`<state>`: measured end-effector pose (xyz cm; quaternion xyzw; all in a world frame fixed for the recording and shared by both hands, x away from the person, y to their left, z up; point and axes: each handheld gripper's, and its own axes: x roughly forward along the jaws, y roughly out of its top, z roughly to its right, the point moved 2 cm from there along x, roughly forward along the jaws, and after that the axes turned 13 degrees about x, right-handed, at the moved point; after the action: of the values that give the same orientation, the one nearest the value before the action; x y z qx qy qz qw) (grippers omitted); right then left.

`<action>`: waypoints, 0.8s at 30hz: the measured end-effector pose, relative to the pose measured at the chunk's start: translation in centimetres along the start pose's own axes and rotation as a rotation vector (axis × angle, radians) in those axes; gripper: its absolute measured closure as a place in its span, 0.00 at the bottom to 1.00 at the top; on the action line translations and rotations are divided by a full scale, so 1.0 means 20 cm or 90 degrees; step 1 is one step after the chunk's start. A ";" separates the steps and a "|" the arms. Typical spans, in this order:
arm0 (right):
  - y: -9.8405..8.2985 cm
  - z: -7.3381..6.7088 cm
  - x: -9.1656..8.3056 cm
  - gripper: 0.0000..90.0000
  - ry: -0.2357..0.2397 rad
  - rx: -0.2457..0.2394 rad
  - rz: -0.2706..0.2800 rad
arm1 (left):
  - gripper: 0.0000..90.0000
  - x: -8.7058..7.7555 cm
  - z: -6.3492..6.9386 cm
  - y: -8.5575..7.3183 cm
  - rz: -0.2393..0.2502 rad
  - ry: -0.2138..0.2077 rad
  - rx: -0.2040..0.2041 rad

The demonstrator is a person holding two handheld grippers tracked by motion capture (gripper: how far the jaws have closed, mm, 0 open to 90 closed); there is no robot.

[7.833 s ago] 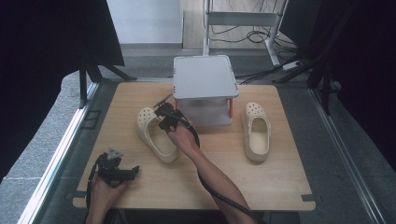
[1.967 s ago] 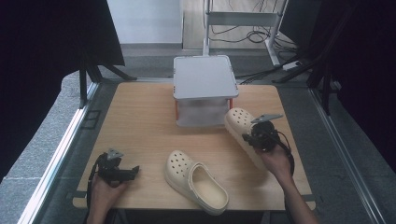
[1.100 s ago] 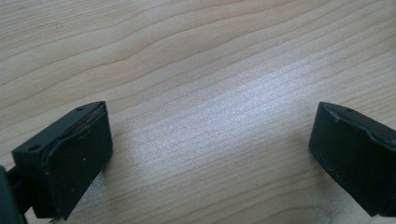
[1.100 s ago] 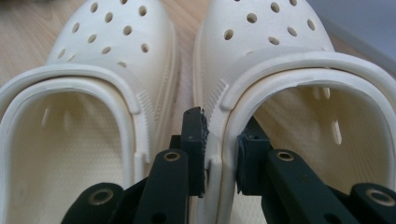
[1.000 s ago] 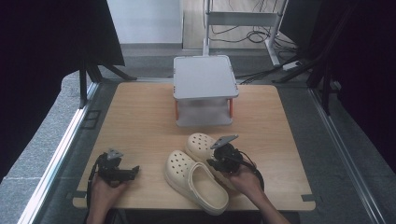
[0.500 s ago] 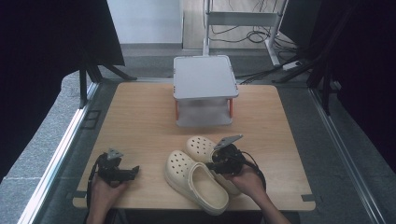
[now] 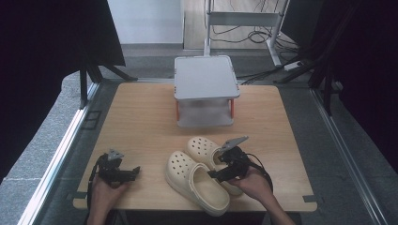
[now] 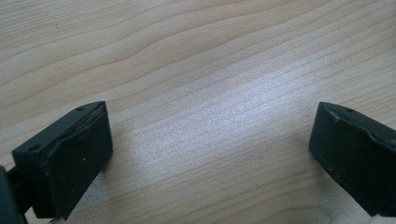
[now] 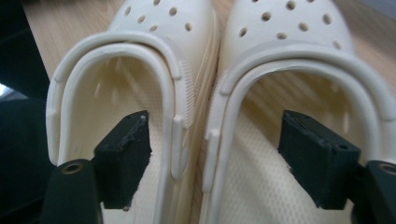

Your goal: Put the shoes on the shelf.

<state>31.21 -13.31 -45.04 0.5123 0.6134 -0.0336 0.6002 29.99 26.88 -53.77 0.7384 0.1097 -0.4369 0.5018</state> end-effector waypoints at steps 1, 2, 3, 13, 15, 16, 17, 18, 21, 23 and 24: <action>0.00 0.00 0.01 0.26 0.001 -0.004 -0.006 | 0.00 0.00 0.00 0.00 0.000 0.000 0.001; 0.00 -0.01 0.02 0.26 0.001 -0.011 -0.012 | 0.00 0.00 0.00 0.00 0.000 0.000 0.001; 0.00 -0.02 0.03 0.26 0.004 -0.014 -0.018 | 0.00 0.00 0.00 0.00 0.000 0.000 0.001; 0.02 -0.06 0.17 0.26 -0.009 -0.039 -0.066 | 0.00 0.00 0.00 0.00 0.000 0.000 0.000; 0.02 -0.07 0.19 0.30 -0.024 -0.045 -0.072 | 0.00 0.00 0.00 0.00 0.000 0.000 -0.001; 0.02 -0.07 0.21 0.32 -0.029 -0.050 -0.072 | 0.00 0.00 0.00 0.00 0.000 0.000 0.000; 0.03 -0.07 0.22 0.35 -0.034 -0.052 -0.071 | 0.00 0.00 0.00 0.00 0.000 0.000 0.001; 0.03 -0.07 0.22 0.39 -0.042 -0.050 -0.069 | 0.00 0.00 0.00 0.00 0.000 0.000 0.000; 0.04 -0.08 0.24 0.47 -0.056 -0.058 -0.065 | 0.00 0.00 0.00 0.00 0.000 0.000 0.000; 0.04 -0.08 0.25 0.54 -0.058 -0.060 -0.069 | 0.00 0.00 0.00 0.00 0.000 0.000 0.000; 0.05 -0.08 0.26 0.55 -0.061 -0.058 -0.070 | 0.00 0.00 0.00 0.00 0.000 0.000 0.000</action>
<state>31.91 -8.75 -48.01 0.4481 0.6119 -0.0633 0.6487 29.98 26.88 -53.77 0.7386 0.1094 -0.4368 0.5017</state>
